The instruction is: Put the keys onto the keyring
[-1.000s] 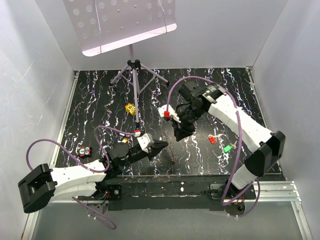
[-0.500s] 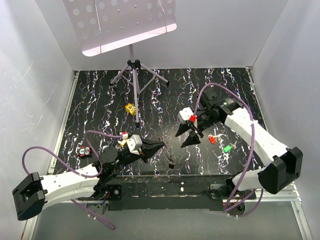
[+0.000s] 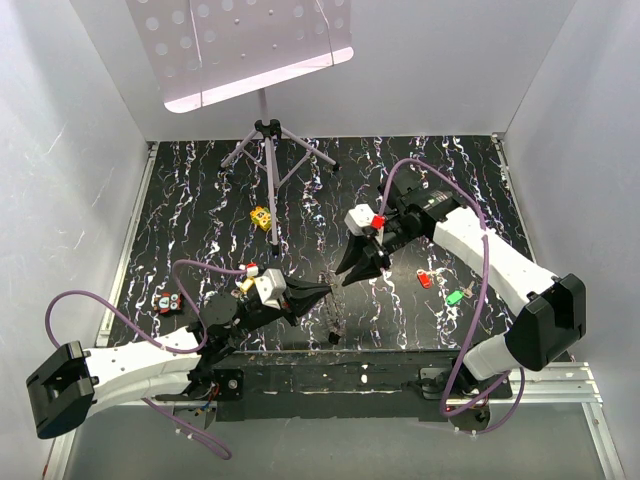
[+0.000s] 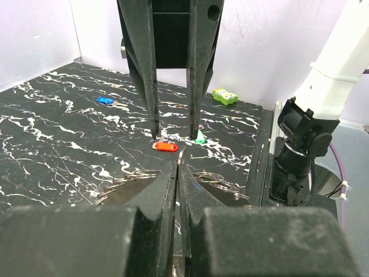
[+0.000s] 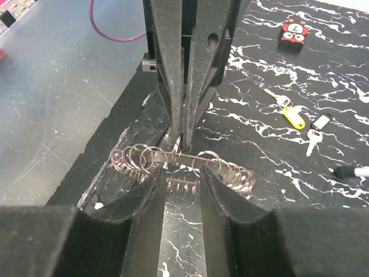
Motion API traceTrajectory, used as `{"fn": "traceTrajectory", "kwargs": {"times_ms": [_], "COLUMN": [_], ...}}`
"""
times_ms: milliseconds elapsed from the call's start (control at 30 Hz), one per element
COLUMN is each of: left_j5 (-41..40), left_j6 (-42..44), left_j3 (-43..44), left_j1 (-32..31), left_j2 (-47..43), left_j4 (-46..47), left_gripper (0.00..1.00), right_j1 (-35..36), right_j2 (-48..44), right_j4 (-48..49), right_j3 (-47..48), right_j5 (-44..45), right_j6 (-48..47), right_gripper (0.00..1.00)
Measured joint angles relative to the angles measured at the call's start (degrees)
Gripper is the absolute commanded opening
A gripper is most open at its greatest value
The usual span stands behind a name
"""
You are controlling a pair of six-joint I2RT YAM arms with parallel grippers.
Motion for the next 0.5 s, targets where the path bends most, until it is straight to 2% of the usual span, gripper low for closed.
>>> {"fn": "traceTrajectory", "kwargs": {"times_ms": [500], "left_j5": [0.0], "left_j6": [-0.1], "left_j3": [0.0], "left_j1": [0.0], "left_j2": [0.6], "left_j4": [2.0], "left_gripper": [0.0], "right_j1": [2.4], "right_j2": [0.3], "right_j4": [1.6], "right_j3": [-1.0], "right_j5": [0.2], "right_j6": [1.2], "right_gripper": [0.27]}}
